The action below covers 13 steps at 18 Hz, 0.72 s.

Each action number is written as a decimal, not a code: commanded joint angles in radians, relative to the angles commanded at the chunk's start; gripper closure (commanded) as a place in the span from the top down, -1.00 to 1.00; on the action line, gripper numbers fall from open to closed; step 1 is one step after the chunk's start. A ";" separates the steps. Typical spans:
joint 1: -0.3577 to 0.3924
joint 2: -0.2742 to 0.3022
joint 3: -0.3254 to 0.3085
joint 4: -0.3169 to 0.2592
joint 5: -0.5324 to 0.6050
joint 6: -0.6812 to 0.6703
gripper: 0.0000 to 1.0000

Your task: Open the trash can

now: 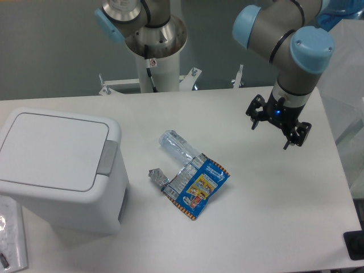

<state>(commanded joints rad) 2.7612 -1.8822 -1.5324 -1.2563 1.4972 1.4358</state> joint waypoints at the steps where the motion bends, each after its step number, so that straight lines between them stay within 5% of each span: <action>1: 0.000 0.000 0.000 0.000 0.000 0.000 1.00; 5: -0.002 0.002 0.000 0.000 -0.002 0.011 1.00; 8: -0.009 -0.005 0.002 0.057 -0.021 0.009 1.00; 13: -0.006 0.006 -0.021 0.087 -0.199 -0.076 1.00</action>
<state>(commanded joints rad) 2.7550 -1.8761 -1.5539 -1.1689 1.2981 1.3596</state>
